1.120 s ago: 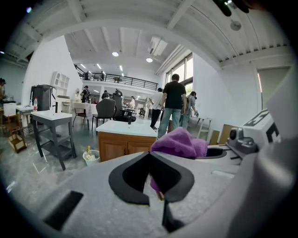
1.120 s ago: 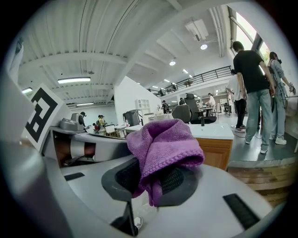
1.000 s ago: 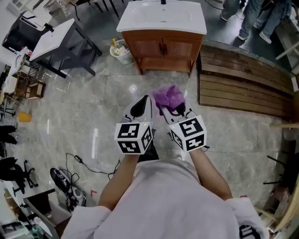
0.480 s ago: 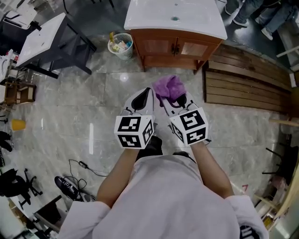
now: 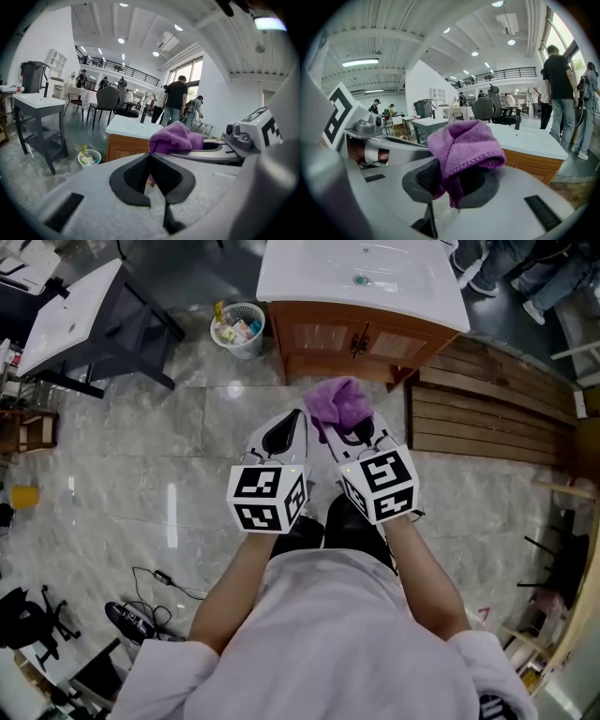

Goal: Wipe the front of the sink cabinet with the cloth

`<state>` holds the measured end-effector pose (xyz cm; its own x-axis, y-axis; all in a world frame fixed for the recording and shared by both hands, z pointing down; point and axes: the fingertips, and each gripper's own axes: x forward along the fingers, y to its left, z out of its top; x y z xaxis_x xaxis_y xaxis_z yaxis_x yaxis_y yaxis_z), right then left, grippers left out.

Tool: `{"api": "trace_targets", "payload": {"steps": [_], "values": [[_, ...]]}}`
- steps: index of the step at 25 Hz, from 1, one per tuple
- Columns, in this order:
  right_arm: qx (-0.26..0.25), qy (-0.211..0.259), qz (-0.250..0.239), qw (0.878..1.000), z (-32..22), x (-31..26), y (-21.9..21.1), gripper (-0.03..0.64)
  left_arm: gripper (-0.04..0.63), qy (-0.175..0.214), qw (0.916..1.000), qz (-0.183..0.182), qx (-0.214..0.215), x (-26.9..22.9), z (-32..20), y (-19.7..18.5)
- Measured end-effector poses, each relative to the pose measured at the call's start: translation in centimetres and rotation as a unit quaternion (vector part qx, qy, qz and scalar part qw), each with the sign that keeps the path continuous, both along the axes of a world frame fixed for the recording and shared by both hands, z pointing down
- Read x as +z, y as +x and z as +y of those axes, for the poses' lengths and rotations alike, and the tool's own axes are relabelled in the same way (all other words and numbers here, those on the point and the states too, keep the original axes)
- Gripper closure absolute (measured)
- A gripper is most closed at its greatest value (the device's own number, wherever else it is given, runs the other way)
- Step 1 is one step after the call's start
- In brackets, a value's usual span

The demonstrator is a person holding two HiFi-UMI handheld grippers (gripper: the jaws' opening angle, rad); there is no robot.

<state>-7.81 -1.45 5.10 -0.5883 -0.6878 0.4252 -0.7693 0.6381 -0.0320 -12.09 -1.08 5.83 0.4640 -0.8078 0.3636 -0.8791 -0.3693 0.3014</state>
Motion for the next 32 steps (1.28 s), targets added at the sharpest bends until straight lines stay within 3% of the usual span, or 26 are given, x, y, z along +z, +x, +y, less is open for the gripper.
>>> {"api": "trace_targets", "payload": {"steps": [12, 17, 27, 32], "values": [[-0.062, 0.032, -0.008, 0.998, -12.7, 4.8, -1.4, 0.549, 0.591, 0.003, 0.9995, -0.016, -0.026, 6.2, -10.1, 0.5], [-0.078, 0.049, -0.017, 0.996, -17.3, 9.7, -2.0, 0.549, 0.591, 0.028, 0.9982, -0.02, -0.05, 10.6, -14.8, 0.2], [-0.127, 0.103, -0.028, 0.986, -24.0, 19.9, -6.5, 0.549, 0.591, 0.057, 0.9938, -0.022, -0.093, 21.3, -21.8, -3.8], [-0.159, 0.132, -0.024, 0.978, -26.5, 23.9, -9.2, 0.549, 0.591, 0.064, 0.9932, -0.028, -0.093, 25.7, -24.1, -5.6]]}}
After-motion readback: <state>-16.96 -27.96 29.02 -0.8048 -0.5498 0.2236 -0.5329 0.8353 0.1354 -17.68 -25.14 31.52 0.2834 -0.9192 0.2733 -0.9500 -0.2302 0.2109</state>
